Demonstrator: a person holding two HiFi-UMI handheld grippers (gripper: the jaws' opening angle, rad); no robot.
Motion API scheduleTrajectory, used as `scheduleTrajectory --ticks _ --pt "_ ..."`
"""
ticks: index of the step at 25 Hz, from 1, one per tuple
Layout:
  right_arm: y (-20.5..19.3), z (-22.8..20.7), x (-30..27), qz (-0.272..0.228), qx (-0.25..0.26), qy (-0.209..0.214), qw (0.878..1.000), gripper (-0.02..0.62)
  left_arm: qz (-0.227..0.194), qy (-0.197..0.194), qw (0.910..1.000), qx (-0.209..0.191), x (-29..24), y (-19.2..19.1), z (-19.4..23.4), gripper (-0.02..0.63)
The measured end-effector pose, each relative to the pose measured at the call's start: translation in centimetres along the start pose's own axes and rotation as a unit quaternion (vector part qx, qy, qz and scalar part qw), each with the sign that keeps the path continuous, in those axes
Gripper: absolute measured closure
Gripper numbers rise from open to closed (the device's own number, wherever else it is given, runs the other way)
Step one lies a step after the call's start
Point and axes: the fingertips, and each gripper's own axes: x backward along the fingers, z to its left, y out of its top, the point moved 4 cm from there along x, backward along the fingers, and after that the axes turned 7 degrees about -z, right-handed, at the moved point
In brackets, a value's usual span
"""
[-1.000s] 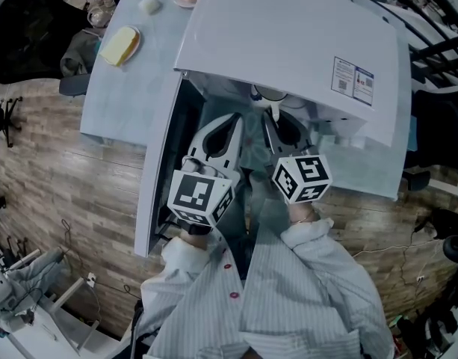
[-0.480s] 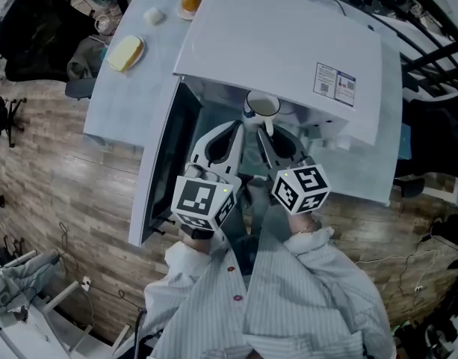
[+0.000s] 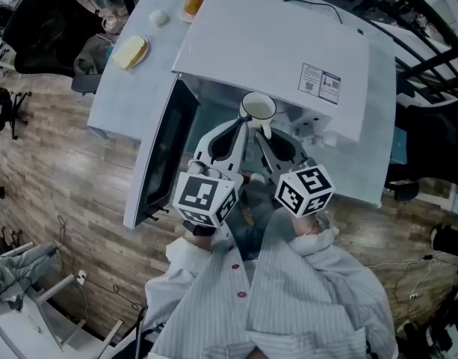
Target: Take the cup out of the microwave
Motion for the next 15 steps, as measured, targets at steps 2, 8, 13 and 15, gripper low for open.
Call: scheduleTrajectory --ticks 2,8,13,15 --pt "0.4 0.2 0.4 0.001 0.001 0.007 1.000 0.512 -0.002 0.001 1.0000 -0.002 0.0 0.3 -0.4 0.597" --pt "1.3 0.8 1.7 -0.001 -0.002 0.028 1.000 0.512 -0.009 0.003 0.9999 -0.007 0.2 1.2 -1.1 0.597" --pt "2.3 1.4 2.8 -0.007 -0.001 0.038 0.999 0.512 -0.013 -0.007 0.9999 -0.006 0.4 2.2 -1.9 0.597" --pt "2.8 1.7 3.3 -0.011 -0.002 0.042 0.999 0.512 -0.016 -0.014 0.9997 -0.011 0.5 2.8 -2.4 0.597"
